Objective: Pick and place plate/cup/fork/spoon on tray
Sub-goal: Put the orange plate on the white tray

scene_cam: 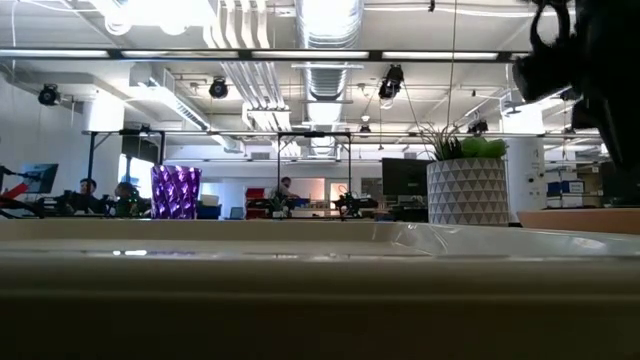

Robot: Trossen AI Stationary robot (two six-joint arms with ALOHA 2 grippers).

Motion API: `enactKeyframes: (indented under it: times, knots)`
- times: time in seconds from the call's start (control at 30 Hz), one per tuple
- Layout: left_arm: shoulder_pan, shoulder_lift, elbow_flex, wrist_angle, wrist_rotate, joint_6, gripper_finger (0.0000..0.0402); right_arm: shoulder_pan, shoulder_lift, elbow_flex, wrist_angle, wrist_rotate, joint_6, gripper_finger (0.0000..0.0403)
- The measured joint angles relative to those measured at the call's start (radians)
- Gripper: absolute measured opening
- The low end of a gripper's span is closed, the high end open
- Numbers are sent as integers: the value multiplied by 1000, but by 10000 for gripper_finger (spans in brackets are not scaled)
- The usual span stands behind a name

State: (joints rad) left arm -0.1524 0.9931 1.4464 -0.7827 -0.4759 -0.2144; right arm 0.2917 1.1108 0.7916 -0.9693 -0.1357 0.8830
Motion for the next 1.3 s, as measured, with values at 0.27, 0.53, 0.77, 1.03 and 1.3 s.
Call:
enactKeyframes:
  times: [0.27, 0.53, 0.77, 1.03, 1.3]
  knots:
    - [0, 4, 0, 23, 0, -16, 0, -91, -227, -175, 48, -32, -3, 116]
    - [0, 12, 0, 59, 0, -16, 0, -111, -331, -303, 110, -47, -19, 116]
    - [0, 20, -1, 72, 0, -16, 0, -111, -335, -390, 258, -77, -19, 116]
    - [0, 30, -1, 76, 0, -17, 0, -111, -314, -457, 381, -80, -20, 116]
    - [0, 36, -1, 101, 1, -16, 0, -111, -304, -509, 428, -69, -4, 103]
